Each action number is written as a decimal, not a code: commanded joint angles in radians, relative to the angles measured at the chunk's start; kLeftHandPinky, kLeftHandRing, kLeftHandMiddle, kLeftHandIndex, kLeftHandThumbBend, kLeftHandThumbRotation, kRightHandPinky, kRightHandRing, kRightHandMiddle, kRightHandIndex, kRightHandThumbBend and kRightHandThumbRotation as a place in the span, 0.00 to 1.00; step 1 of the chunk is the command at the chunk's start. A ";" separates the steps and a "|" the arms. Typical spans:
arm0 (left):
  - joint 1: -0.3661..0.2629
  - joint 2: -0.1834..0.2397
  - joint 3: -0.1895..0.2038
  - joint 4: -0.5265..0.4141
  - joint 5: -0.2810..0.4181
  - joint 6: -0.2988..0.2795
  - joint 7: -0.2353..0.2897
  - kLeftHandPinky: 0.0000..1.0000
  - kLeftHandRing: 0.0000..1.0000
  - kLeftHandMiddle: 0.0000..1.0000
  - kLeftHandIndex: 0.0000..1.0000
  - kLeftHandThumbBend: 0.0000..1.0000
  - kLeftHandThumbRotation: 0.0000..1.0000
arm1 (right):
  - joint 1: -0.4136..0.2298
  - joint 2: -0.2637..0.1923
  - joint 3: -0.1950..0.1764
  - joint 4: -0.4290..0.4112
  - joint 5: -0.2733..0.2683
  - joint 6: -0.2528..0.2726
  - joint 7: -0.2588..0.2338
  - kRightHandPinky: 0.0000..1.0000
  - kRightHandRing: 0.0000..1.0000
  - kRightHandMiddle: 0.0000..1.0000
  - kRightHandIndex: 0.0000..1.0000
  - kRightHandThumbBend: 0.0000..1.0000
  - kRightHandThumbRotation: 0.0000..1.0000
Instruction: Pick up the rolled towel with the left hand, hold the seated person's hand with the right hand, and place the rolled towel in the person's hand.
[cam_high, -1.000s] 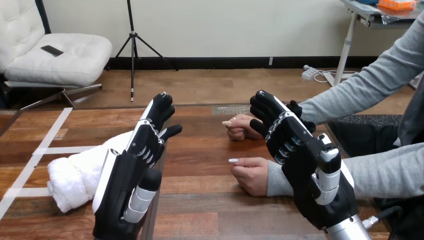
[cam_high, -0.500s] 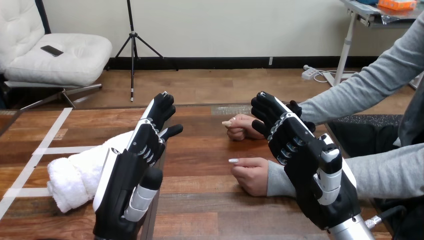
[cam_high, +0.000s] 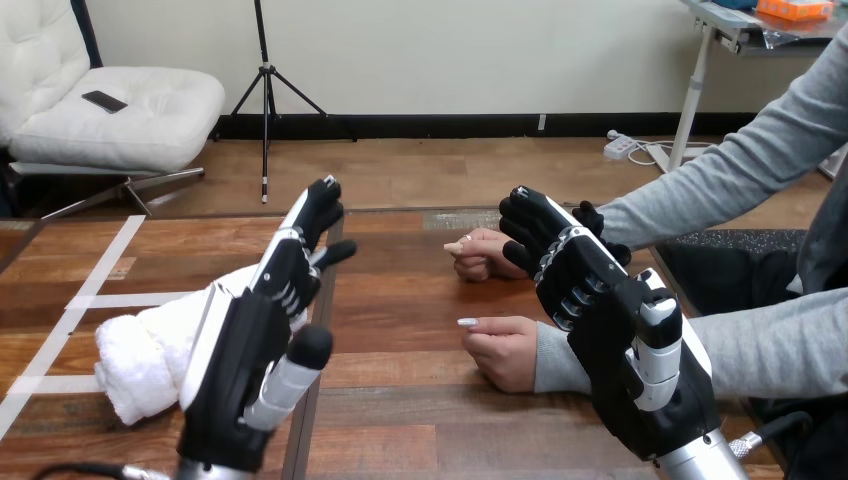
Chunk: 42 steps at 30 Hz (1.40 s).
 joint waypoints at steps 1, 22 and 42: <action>-0.093 0.060 0.044 0.011 0.026 0.040 0.017 0.90 0.97 0.97 0.95 0.98 0.95 | -0.076 -0.005 -0.011 0.006 0.001 -0.005 0.002 1.00 0.97 0.94 0.92 1.00 1.00; -0.182 0.165 0.145 0.086 0.154 0.101 0.149 0.94 0.99 0.98 0.96 1.00 0.86 | -0.089 -0.004 -0.013 0.018 -0.016 -0.016 -0.005 0.96 0.94 0.92 0.90 1.00 1.00; -0.307 0.244 0.171 0.193 0.254 0.170 0.271 0.96 0.98 0.98 0.98 1.00 0.68 | -0.109 0.000 -0.016 0.046 -0.015 -0.036 0.004 0.95 0.94 0.92 0.89 1.00 1.00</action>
